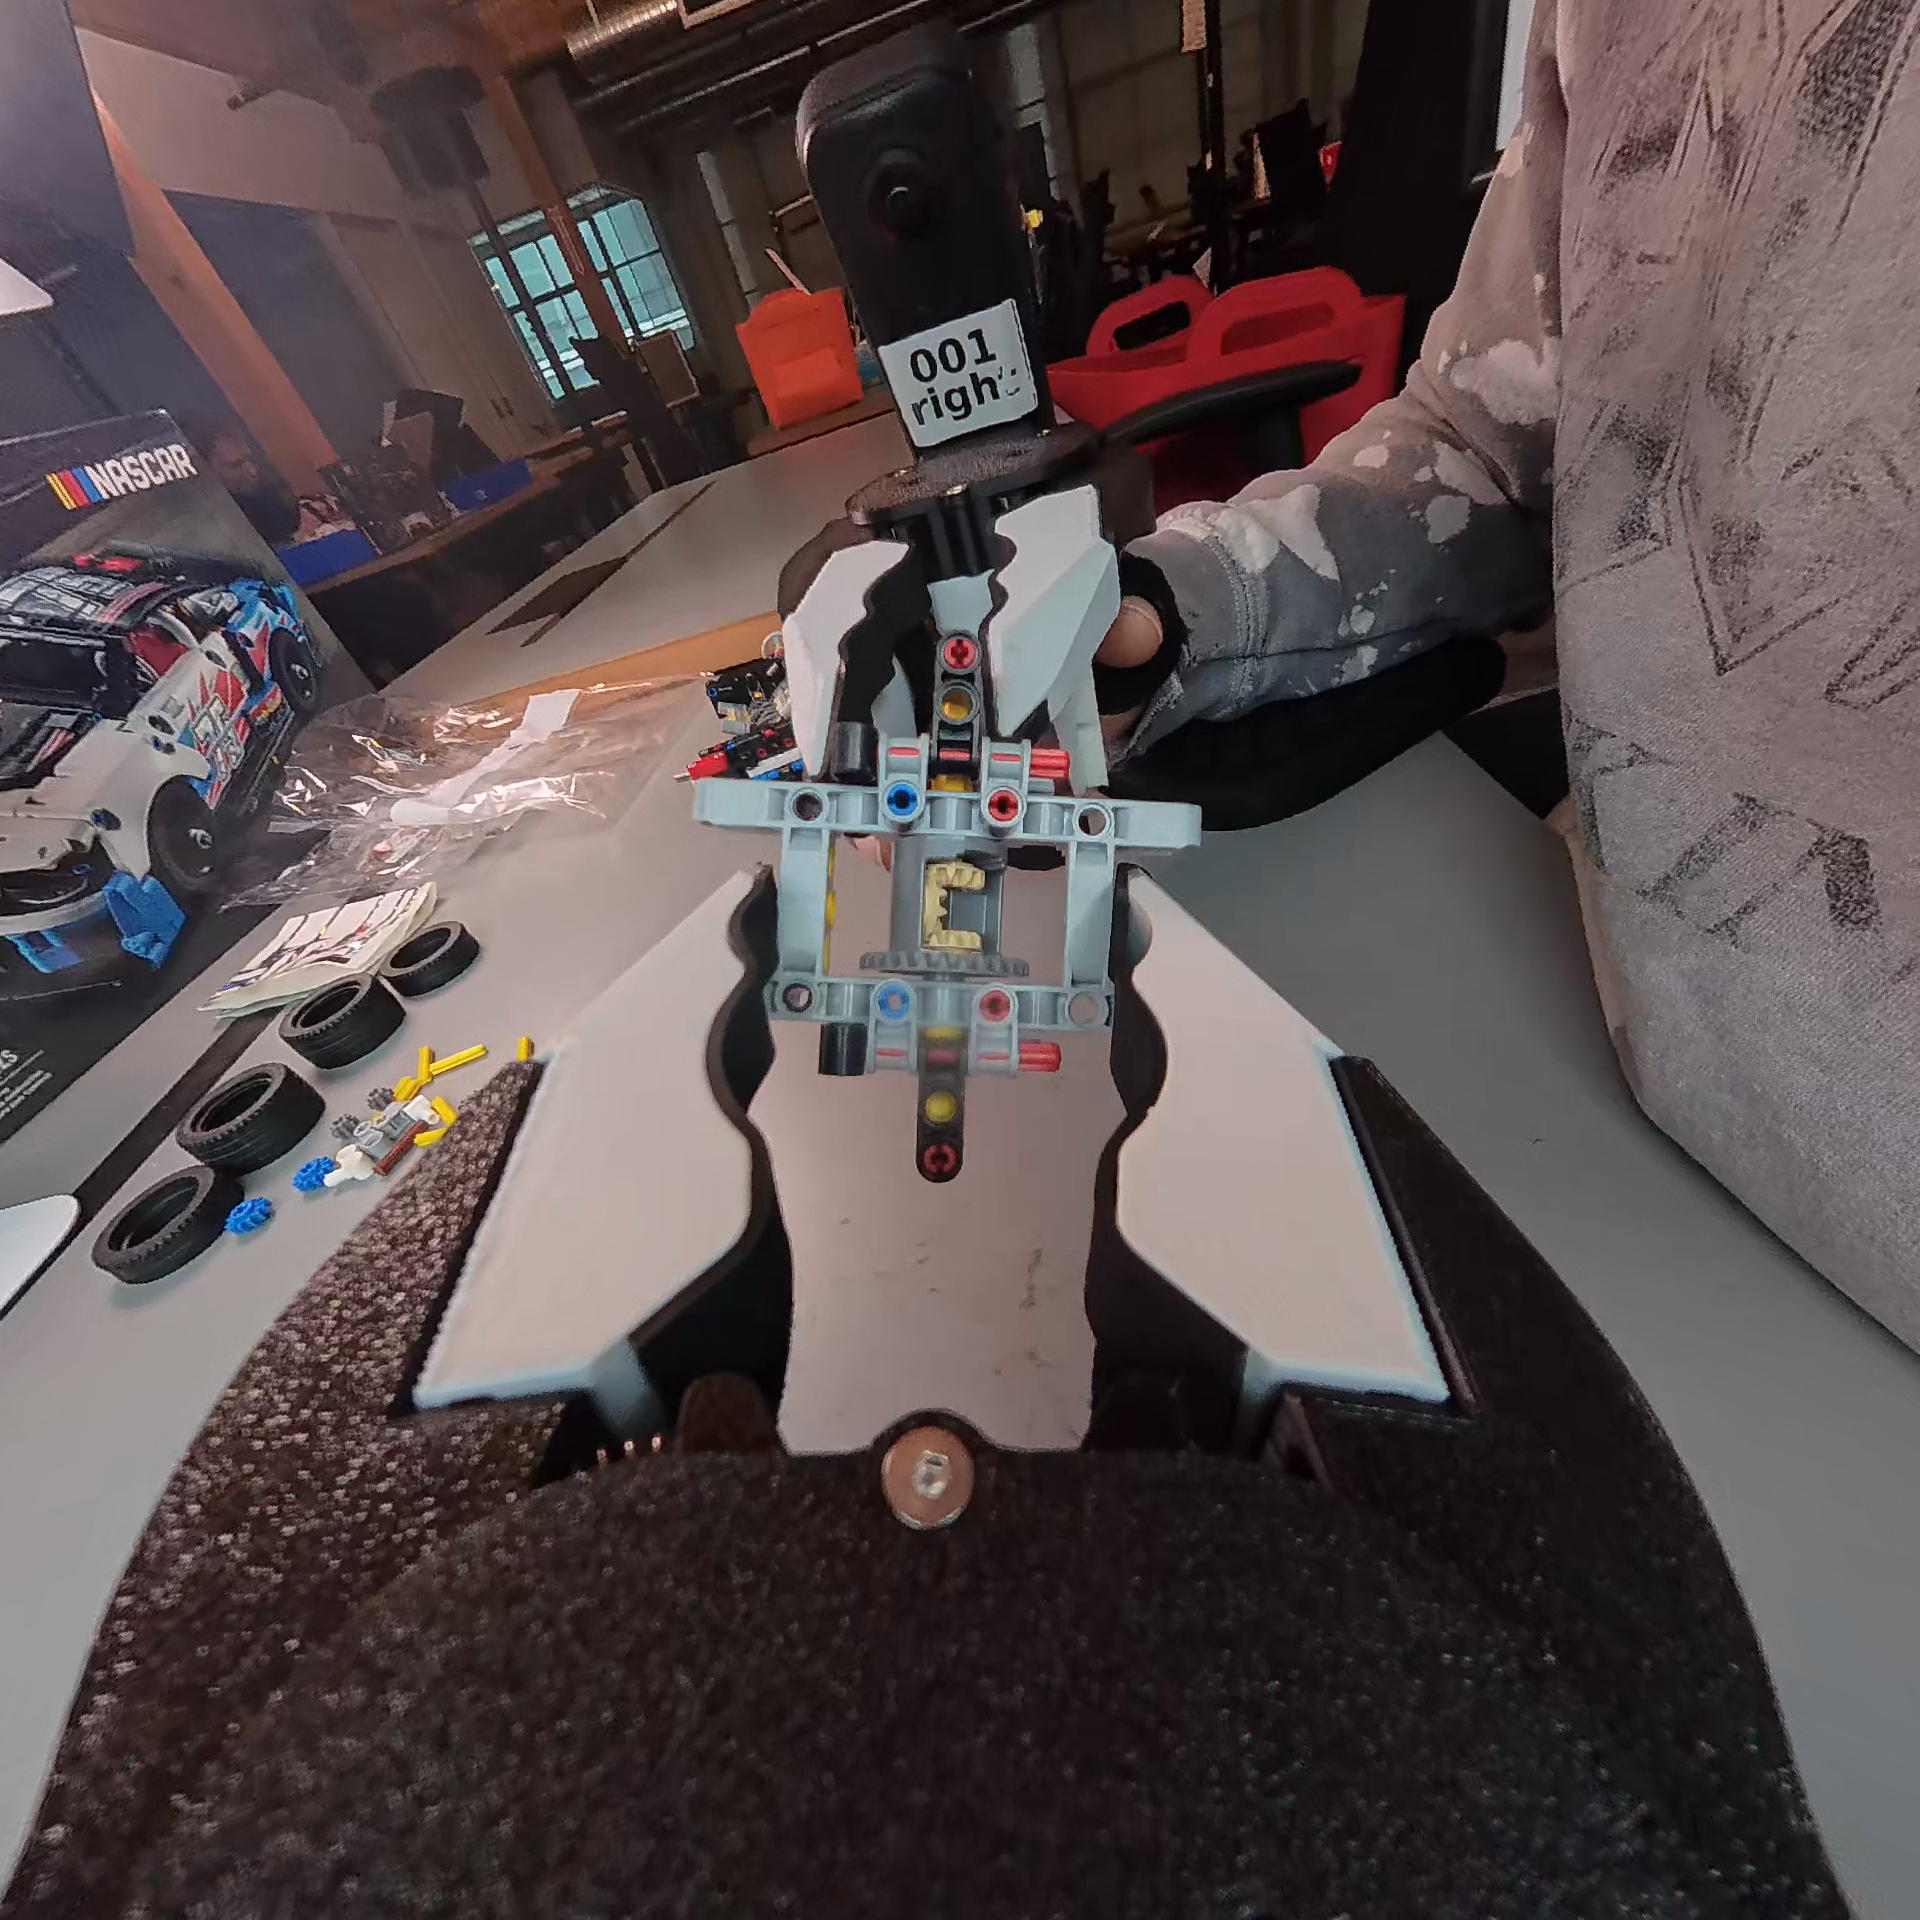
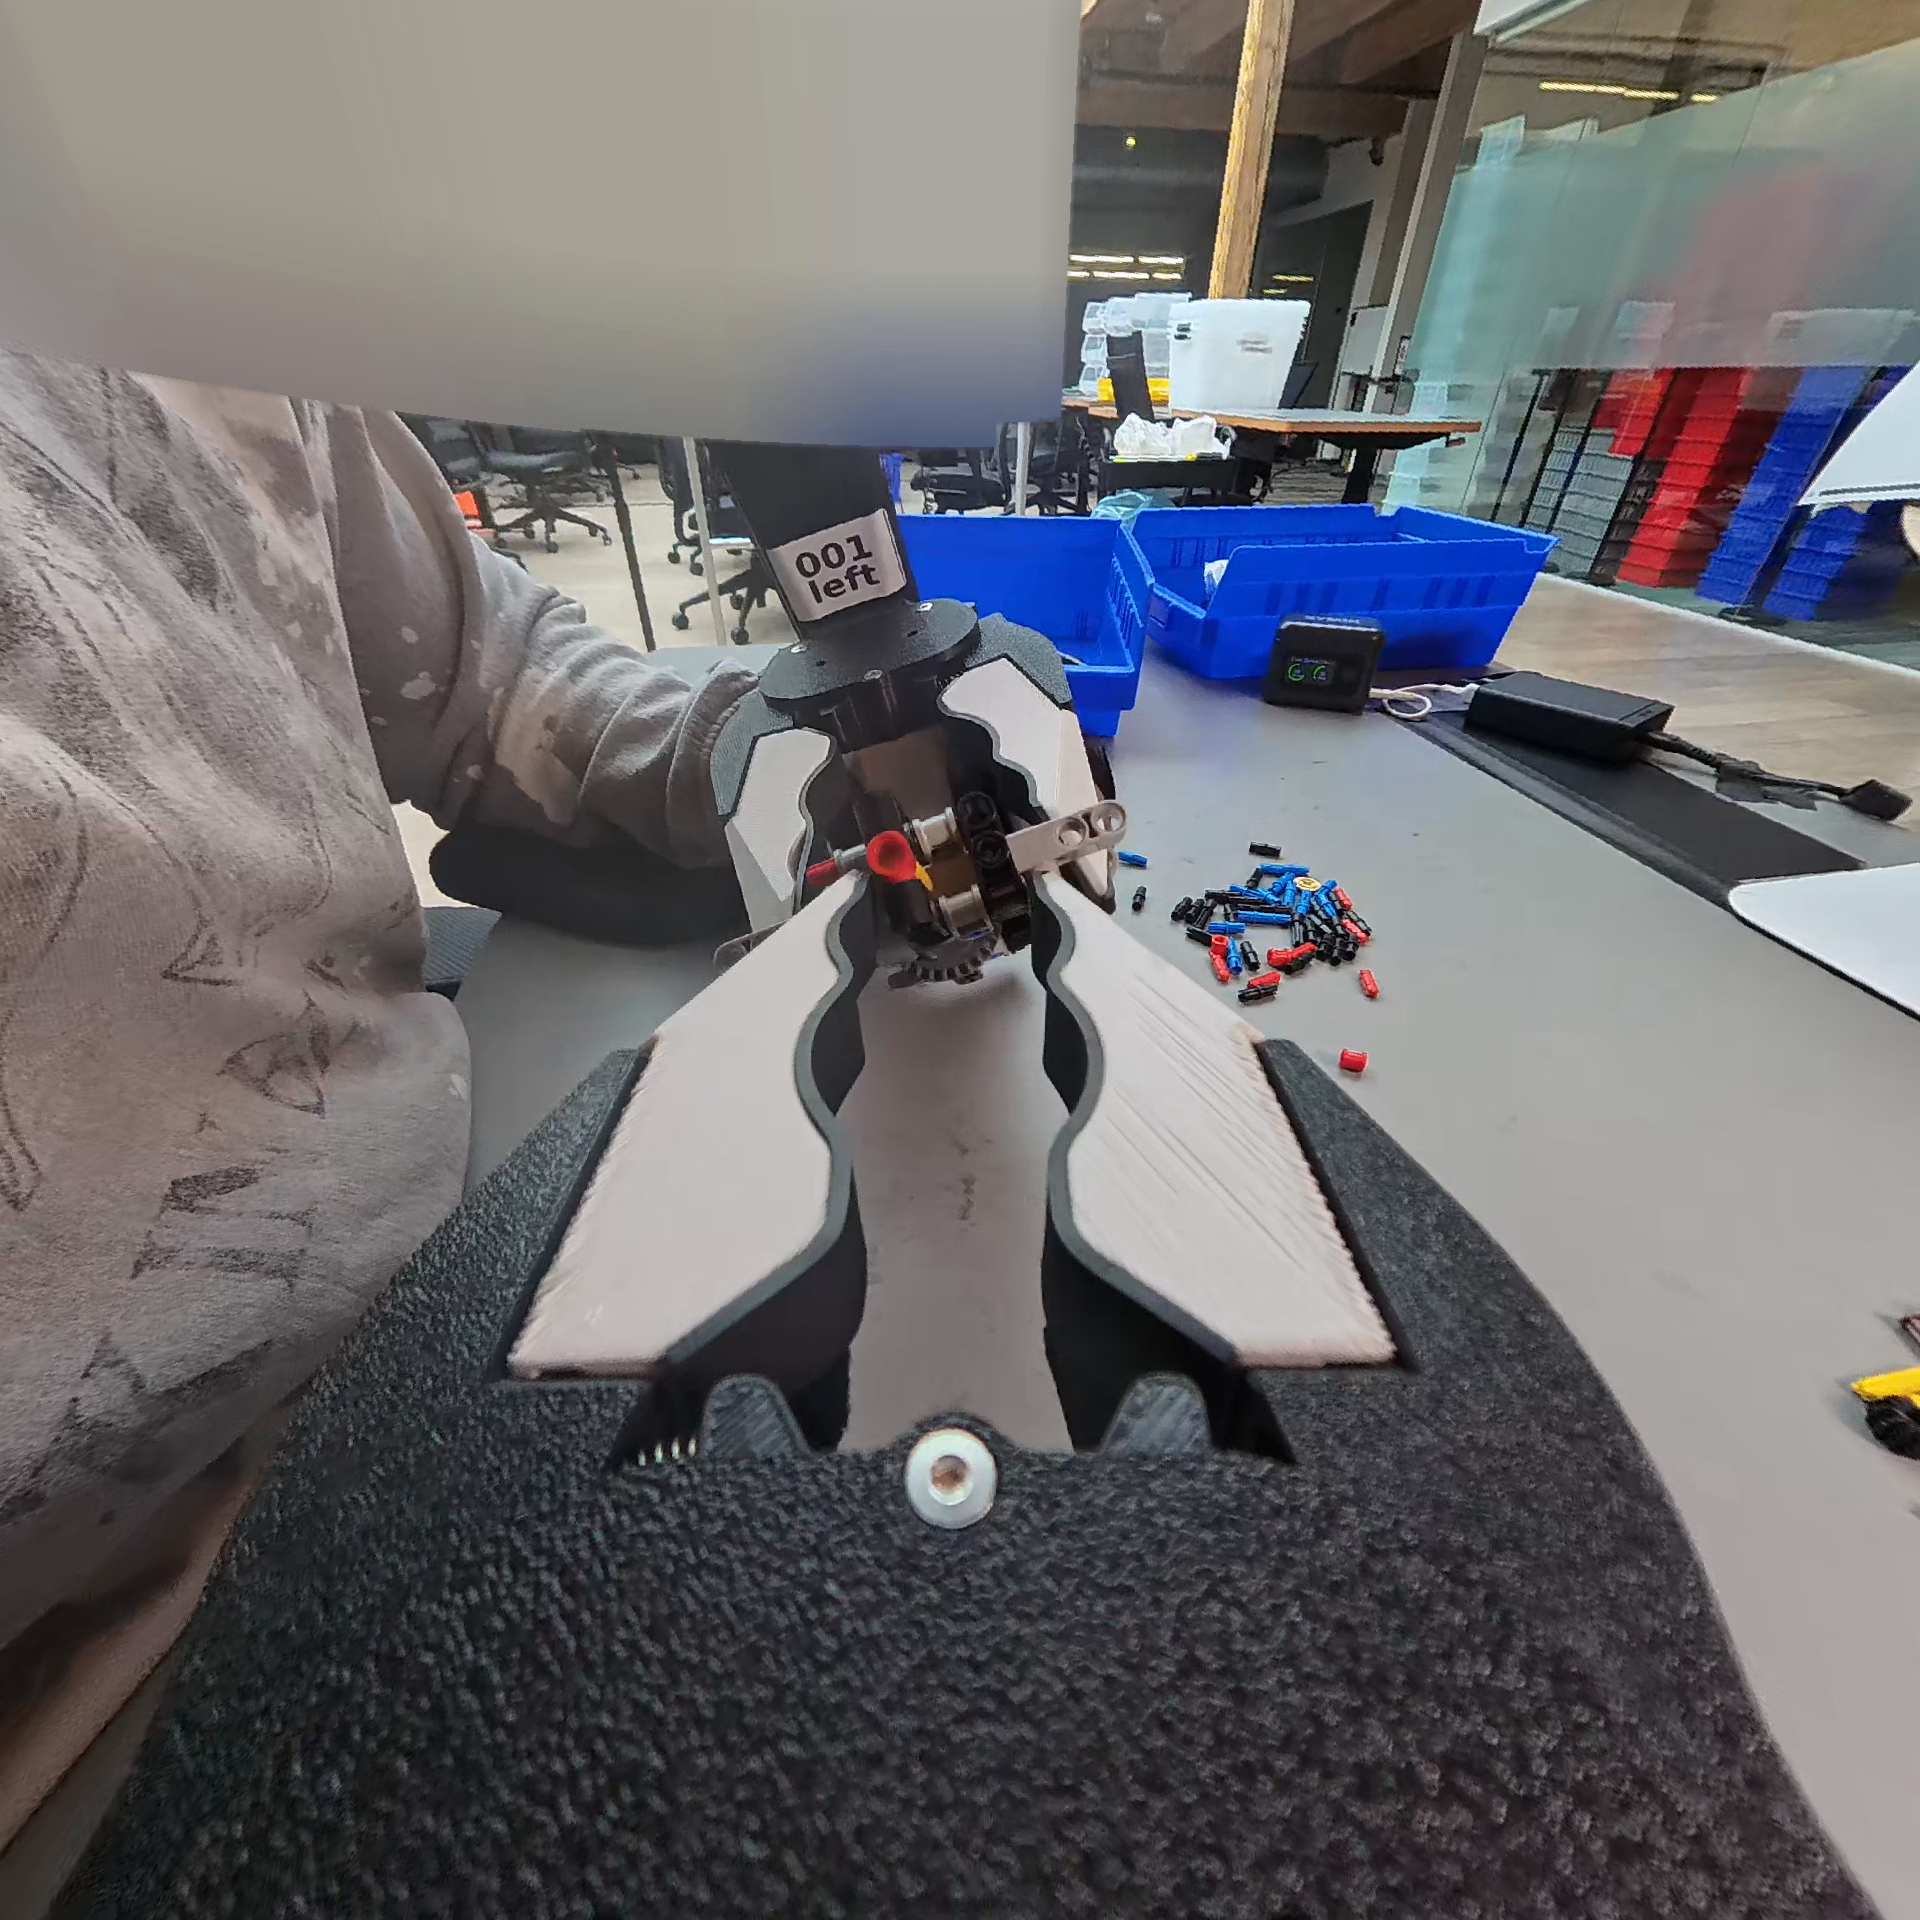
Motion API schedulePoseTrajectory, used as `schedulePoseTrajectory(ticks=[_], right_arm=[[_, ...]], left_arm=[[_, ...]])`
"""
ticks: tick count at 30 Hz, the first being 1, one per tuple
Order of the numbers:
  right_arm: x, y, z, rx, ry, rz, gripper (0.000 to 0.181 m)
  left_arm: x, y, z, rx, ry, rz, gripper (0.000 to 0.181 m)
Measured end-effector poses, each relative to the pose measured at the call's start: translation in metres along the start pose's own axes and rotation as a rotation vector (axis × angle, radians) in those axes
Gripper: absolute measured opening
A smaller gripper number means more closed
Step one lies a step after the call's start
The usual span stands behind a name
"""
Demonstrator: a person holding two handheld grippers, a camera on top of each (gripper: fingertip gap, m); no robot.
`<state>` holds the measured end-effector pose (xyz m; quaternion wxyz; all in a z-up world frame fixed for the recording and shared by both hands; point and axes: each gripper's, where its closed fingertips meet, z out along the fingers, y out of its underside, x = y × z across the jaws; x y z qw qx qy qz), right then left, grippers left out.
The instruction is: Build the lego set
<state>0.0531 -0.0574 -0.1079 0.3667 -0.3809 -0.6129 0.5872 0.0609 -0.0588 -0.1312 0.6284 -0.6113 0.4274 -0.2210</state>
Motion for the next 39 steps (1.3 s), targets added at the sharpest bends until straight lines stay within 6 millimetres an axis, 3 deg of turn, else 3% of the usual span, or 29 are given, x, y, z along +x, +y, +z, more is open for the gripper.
schedulePoseTrajectory(ticks=[6,11,19,23,27,39], right_arm=[[-0.001,0.001,-0.007,0.004,-0.068,0.099,0.036],[-0.005,0.009,0.003,-0.032,-0.088,0.167,0.034],[-0.007,0.010,0.006,-0.070,-0.049,0.013,0.029],[-0.004,0.007,0.000,-0.077,-0.019,-0.045,0.041],[-0.006,0.009,0.005,-0.090,-0.015,-0.087,0.044],[-0.016,0.004,0.005,-0.065,-0.028,-0.191,0.047]], left_arm=[[-0.008,-0.004,-0.005,0.012,-0.049,0.034,0.065],[-0.013,-0.002,-0.004,-0.011,-0.096,0.072,0.065],[-0.011,0.007,-0.002,-0.038,-0.034,-0.097,0.064],[-0.007,0.003,-0.004,0.000,0.027,-0.176,0.063],[0.007,-0.005,-0.003,0.039,0.107,-0.184,0.063],[0.023,0.004,0.002,-0.036,0.191,-0.192,0.062]])
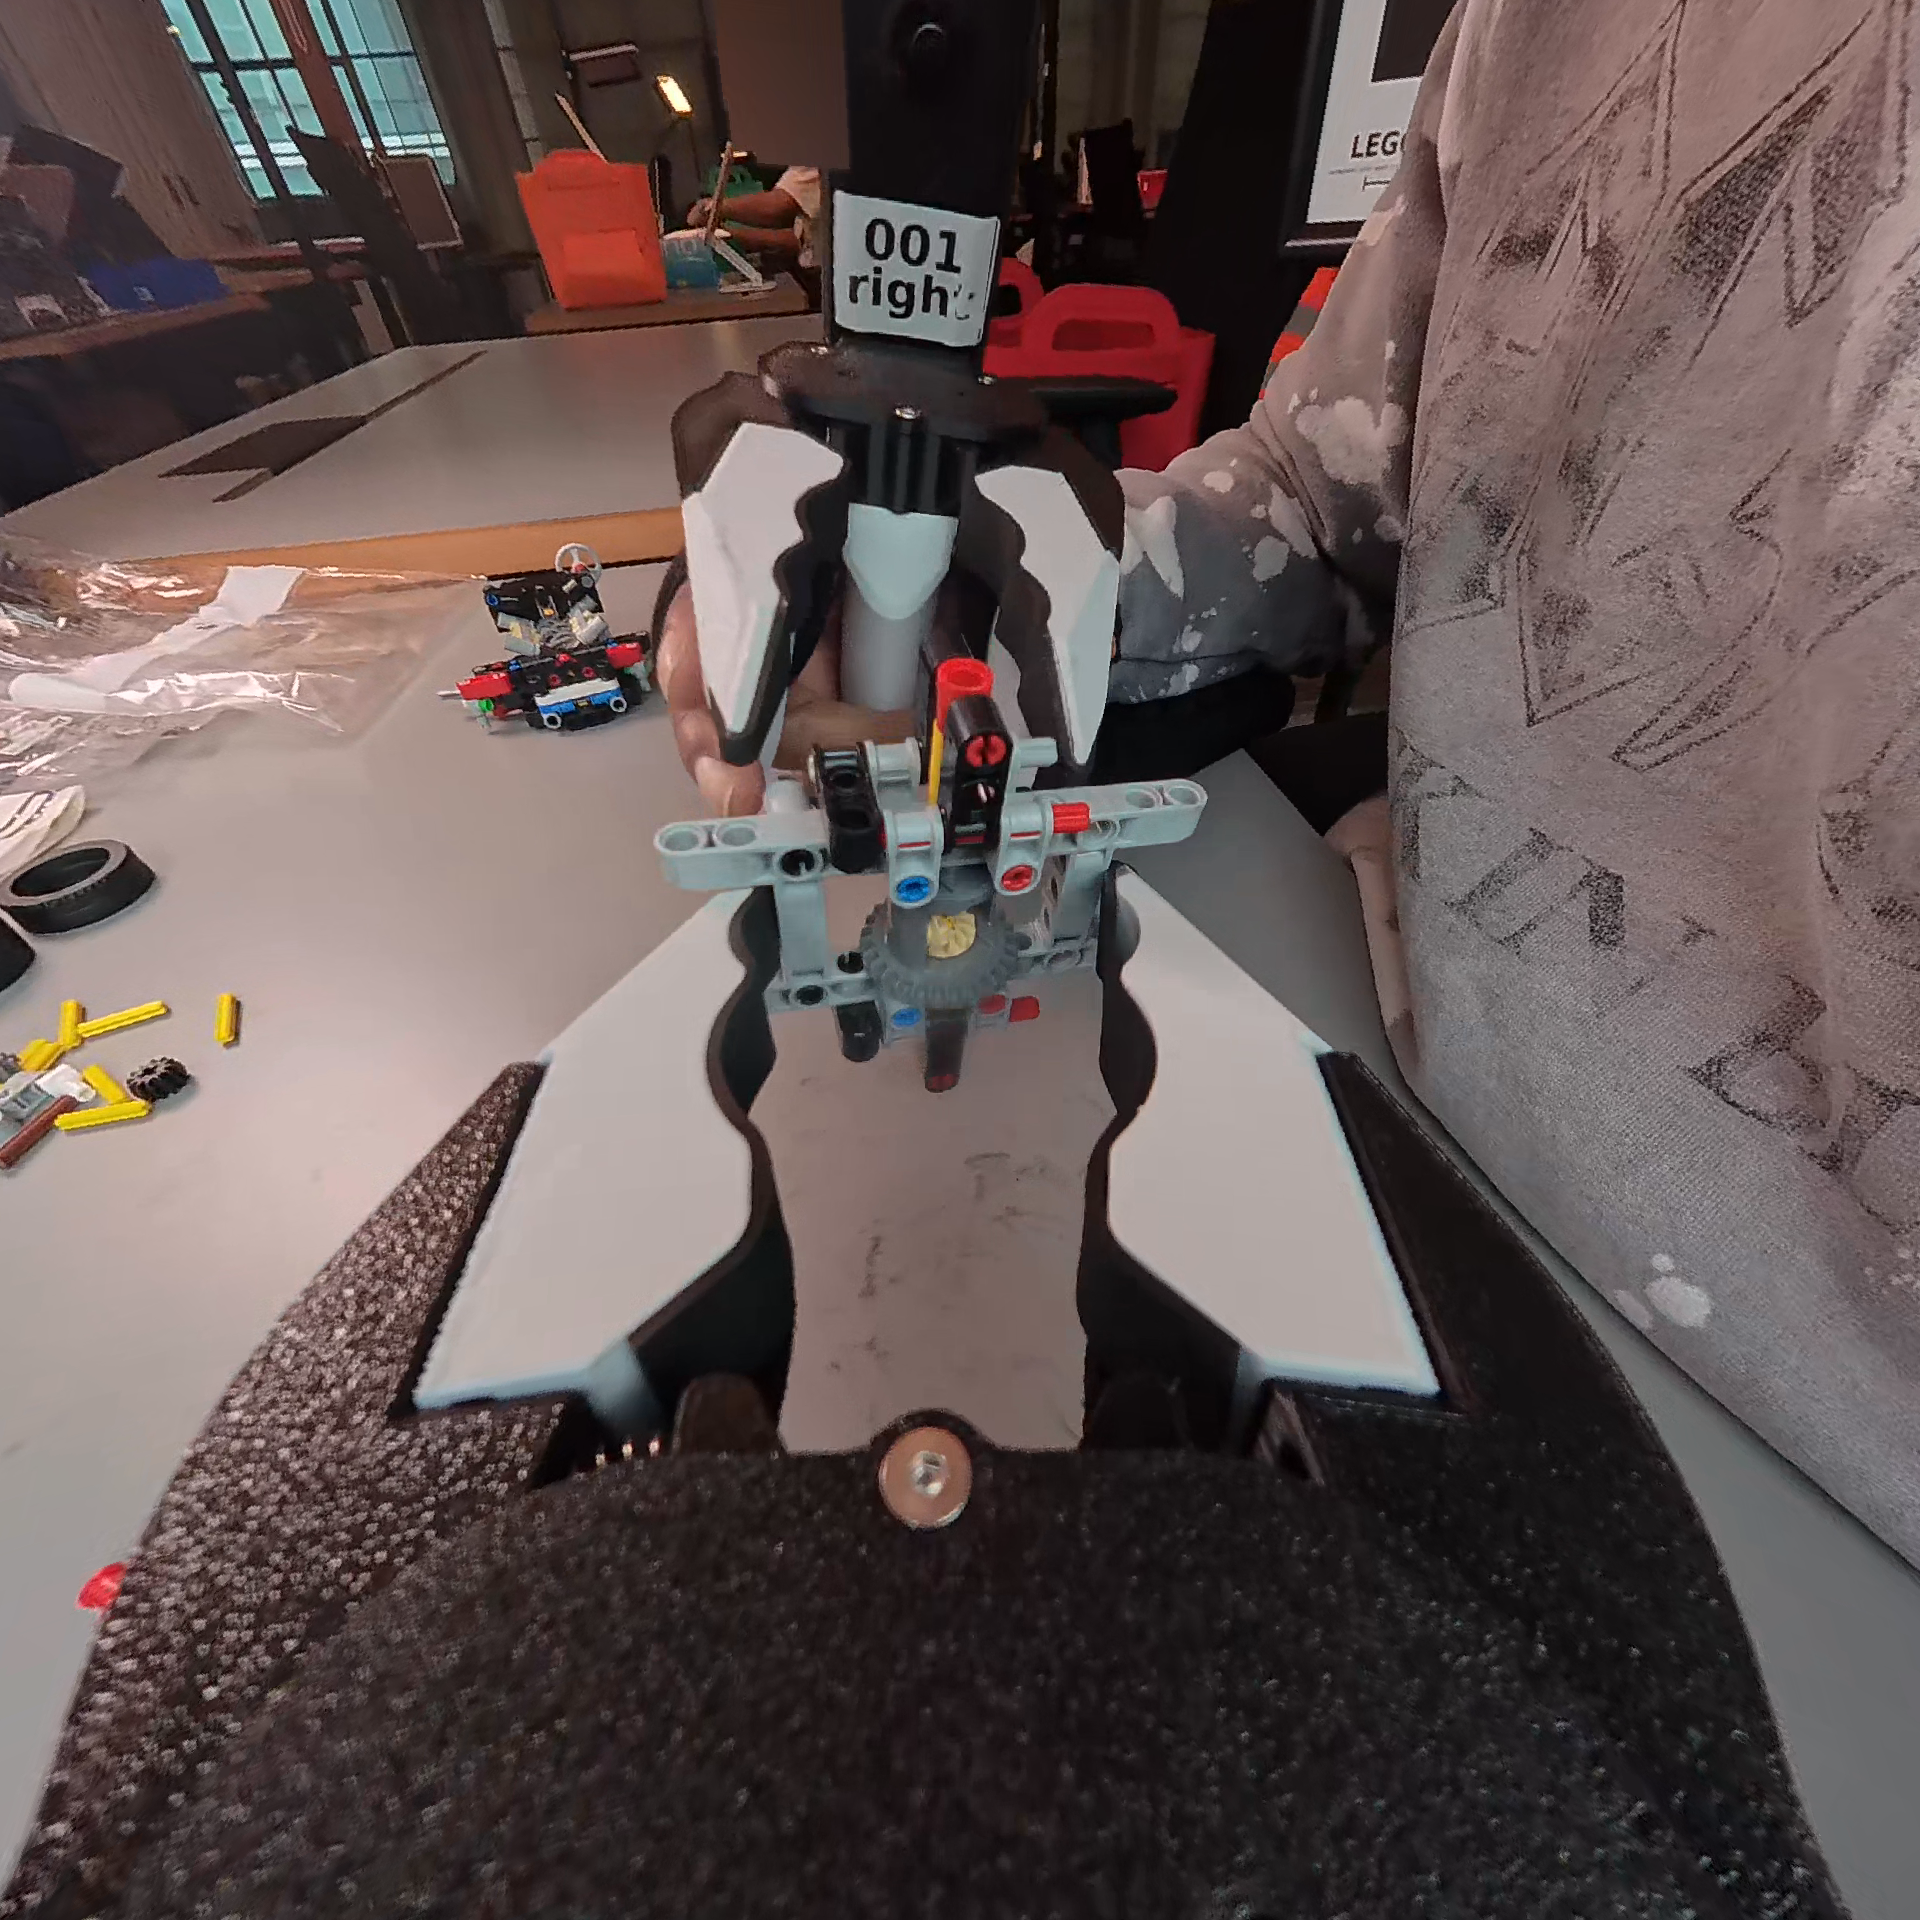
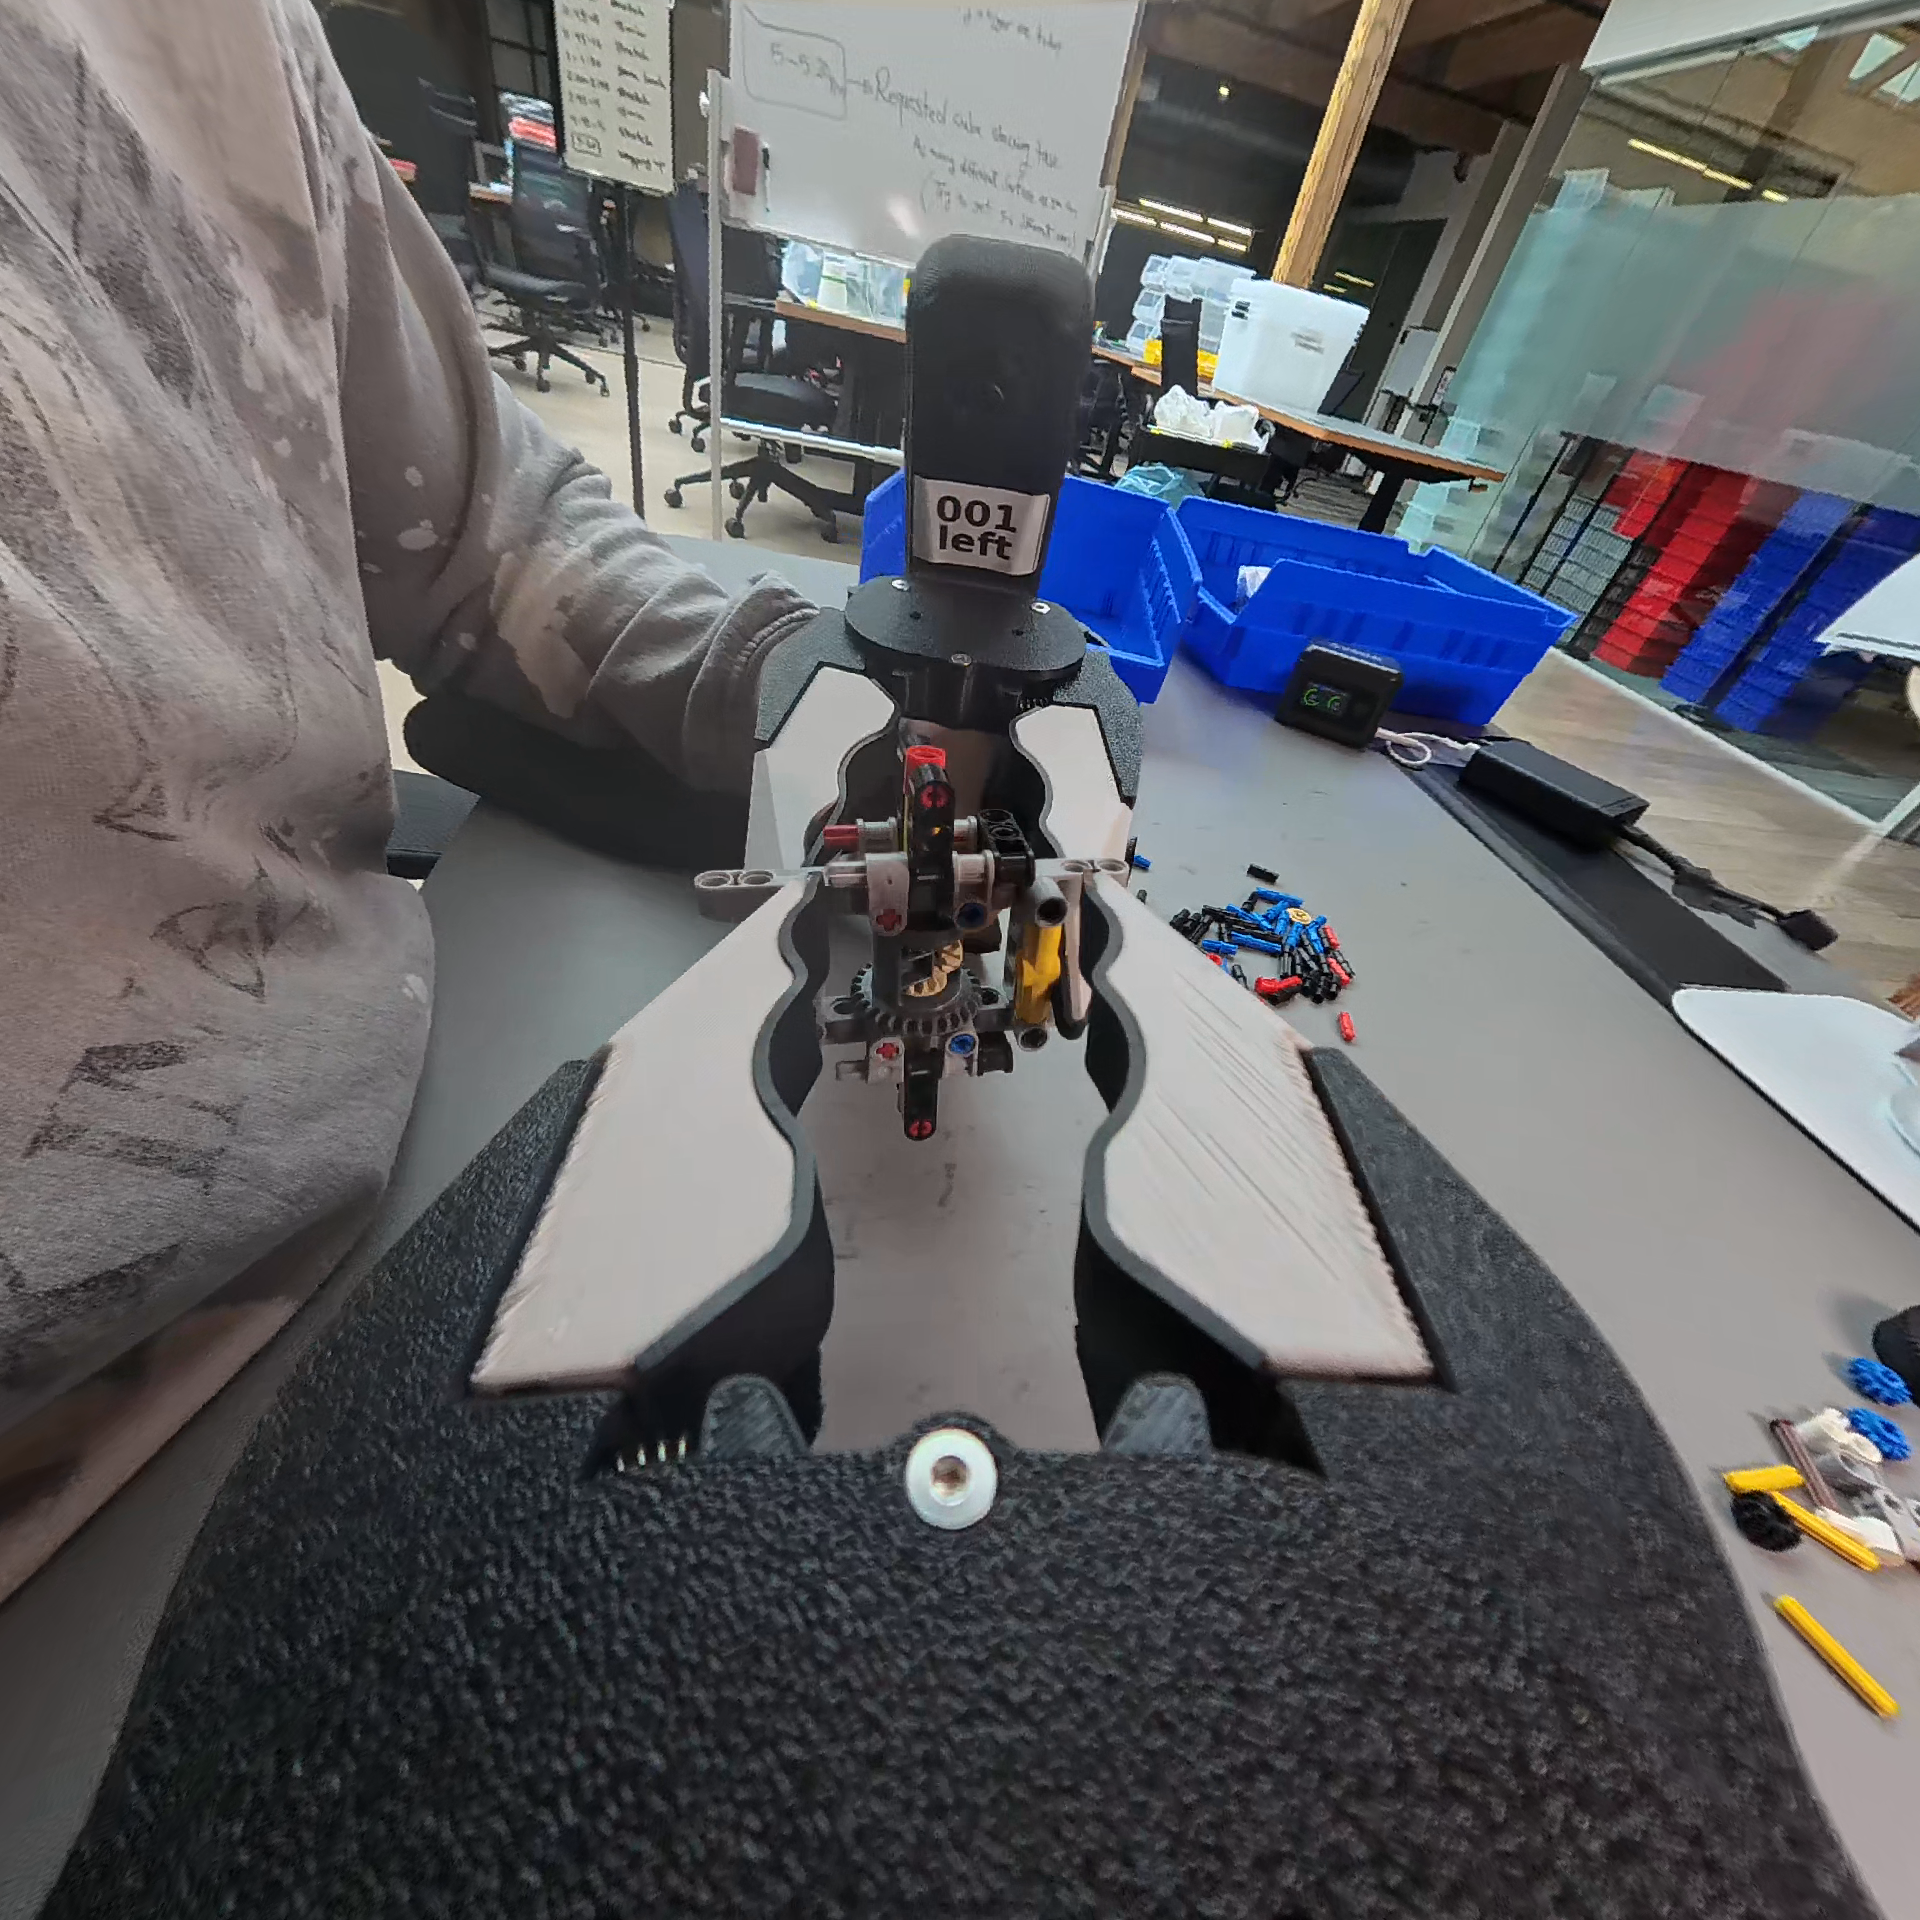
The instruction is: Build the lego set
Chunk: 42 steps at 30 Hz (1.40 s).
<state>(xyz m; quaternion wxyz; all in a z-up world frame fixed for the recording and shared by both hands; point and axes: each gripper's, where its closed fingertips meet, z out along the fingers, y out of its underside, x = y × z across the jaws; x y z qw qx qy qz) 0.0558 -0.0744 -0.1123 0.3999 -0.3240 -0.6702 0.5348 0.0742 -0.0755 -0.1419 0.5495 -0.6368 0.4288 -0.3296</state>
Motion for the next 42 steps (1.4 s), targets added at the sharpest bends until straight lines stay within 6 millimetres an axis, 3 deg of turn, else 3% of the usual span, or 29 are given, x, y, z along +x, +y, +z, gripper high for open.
schedulePoseTrajectory(ticks=[11,17,26,42], right_arm=[[-0.023,0.021,0.004,-0.085,-0.143,0.035,0.039],[-0.018,0.031,0.011,-0.112,-0.137,0.138,0.038],[-0.012,0.030,0.013,-0.064,-0.144,0.266,0.038],[-0.006,0.031,0.011,-0.028,-0.151,0.338,0.039]], left_arm=[[0.016,0.026,0.005,-0.187,0.080,-0.015,0.062],[0.013,0.038,-0.001,-0.252,0.079,-0.035,0.061],[0.009,0.037,-0.003,-0.243,0.064,-0.061,0.061],[0.004,0.037,-0.004,-0.267,0.016,-0.068,0.060]])
